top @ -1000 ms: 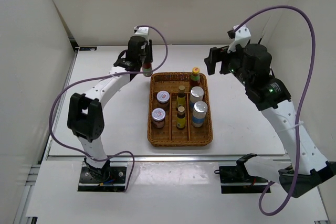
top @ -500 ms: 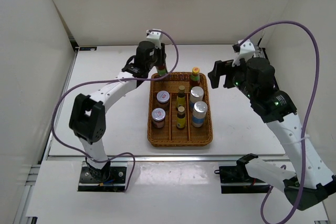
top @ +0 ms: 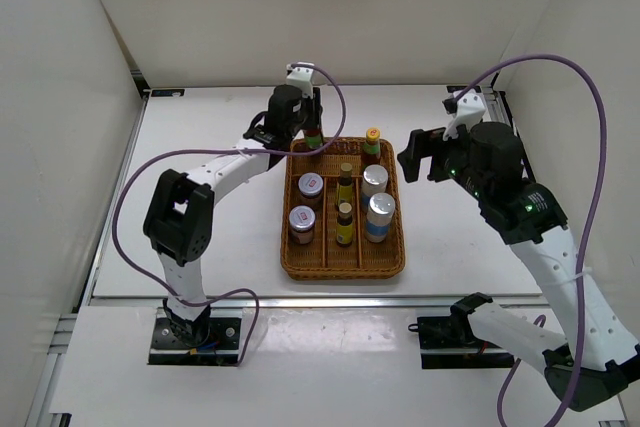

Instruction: Organize the condiment bottles

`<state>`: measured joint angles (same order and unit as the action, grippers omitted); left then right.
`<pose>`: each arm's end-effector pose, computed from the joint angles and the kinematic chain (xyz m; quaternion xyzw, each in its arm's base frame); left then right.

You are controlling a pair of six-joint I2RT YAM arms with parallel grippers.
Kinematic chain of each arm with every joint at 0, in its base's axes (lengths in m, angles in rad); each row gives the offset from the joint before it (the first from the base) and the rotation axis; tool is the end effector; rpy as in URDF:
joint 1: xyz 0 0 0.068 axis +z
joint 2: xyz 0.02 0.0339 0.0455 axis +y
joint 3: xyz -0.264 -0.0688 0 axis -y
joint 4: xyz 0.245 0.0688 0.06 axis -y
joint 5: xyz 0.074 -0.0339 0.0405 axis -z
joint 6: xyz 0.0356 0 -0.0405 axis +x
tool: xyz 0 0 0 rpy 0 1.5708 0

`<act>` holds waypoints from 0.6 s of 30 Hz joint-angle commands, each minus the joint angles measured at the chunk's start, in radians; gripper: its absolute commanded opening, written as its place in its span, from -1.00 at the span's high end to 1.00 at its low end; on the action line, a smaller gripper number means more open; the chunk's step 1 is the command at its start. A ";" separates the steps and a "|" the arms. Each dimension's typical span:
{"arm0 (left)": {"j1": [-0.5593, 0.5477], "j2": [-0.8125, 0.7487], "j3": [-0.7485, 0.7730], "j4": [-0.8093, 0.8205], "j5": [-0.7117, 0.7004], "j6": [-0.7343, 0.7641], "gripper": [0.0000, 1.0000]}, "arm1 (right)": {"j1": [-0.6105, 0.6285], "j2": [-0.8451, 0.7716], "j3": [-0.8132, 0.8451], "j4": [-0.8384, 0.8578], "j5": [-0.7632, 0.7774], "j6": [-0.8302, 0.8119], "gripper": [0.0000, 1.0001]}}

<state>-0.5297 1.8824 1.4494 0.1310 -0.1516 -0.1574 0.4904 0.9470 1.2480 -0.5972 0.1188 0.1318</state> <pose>0.3934 -0.2241 0.2840 0.1045 0.7975 -0.1416 0.5770 0.1666 0.0842 0.4258 -0.1083 0.7957 0.1364 0.5801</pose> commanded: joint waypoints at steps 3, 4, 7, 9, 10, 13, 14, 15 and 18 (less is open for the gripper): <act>-0.047 -0.066 -0.035 0.050 -0.077 0.021 0.78 | -0.006 -0.017 -0.004 0.016 -0.015 0.011 -1.00; -0.059 -0.090 -0.035 0.050 -0.077 0.038 0.78 | -0.006 -0.027 -0.015 0.016 -0.015 0.011 -1.00; -0.093 -0.137 -0.046 0.041 -0.121 0.090 0.78 | -0.006 -0.027 -0.024 0.016 -0.015 0.020 -1.00; -0.105 -0.146 -0.058 0.041 -0.144 0.099 0.78 | -0.006 -0.027 -0.024 0.016 -0.015 0.020 -1.00; -0.105 -0.158 -0.058 0.041 -0.154 0.099 0.78 | -0.006 -0.027 -0.024 0.016 -0.025 0.029 -1.00; -0.105 -0.169 -0.083 0.041 -0.163 0.099 0.78 | -0.006 -0.027 -0.033 0.016 -0.025 0.029 -1.00; -0.105 -0.169 -0.095 0.041 -0.176 0.099 0.78 | -0.006 -0.027 -0.033 0.016 -0.025 0.029 -1.00; -0.105 -0.169 -0.109 0.041 -0.177 0.090 0.78 | -0.006 -0.027 -0.033 0.016 -0.025 0.029 -1.00; -0.105 -0.157 -0.135 0.050 -0.189 0.081 0.78 | -0.006 -0.027 -0.033 0.016 -0.025 0.029 -1.00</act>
<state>-0.6426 1.8244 1.3209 0.0982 -0.2859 -0.0765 0.4904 0.9348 1.2137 -0.6044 0.1013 0.1513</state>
